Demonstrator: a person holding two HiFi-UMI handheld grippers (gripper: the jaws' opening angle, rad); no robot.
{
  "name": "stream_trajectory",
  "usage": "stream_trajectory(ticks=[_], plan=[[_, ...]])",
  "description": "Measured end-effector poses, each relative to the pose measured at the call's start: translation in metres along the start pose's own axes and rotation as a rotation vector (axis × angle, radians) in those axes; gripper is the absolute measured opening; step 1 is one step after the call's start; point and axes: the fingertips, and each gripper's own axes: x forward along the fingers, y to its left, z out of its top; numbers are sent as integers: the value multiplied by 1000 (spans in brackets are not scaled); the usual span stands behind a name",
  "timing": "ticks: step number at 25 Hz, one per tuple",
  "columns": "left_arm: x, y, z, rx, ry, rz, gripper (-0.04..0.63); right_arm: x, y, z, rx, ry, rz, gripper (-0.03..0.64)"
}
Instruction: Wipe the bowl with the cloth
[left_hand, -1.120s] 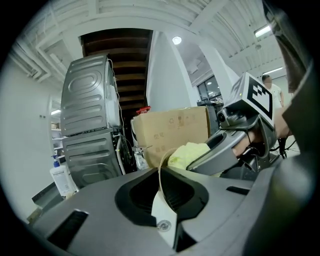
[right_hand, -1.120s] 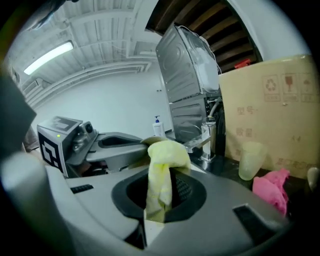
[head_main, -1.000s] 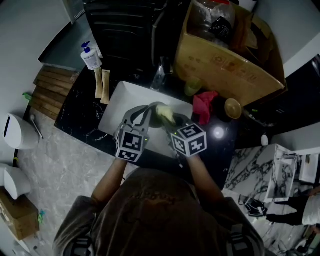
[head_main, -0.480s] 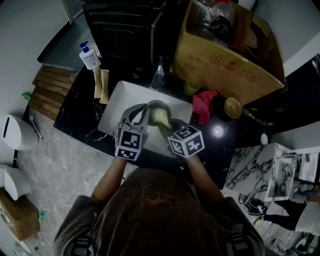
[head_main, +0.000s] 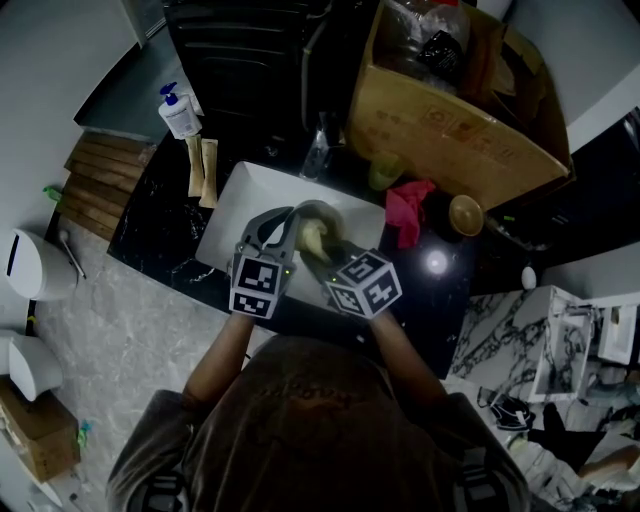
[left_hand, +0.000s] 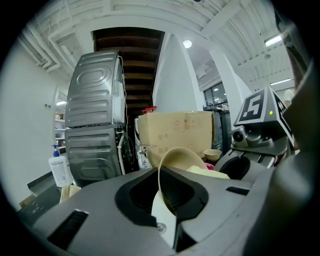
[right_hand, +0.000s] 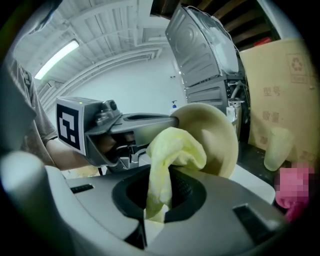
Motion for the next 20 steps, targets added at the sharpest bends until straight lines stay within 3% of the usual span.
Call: stream_trajectory(ticks=[11, 20], plan=[[4, -19, -6, -4, 26, -70, 28, -2, 0, 13, -81, -6, -27, 28], [5, -27, -10, 8, 41, -89, 30, -12, -19, 21, -85, -53, -91, 28]])
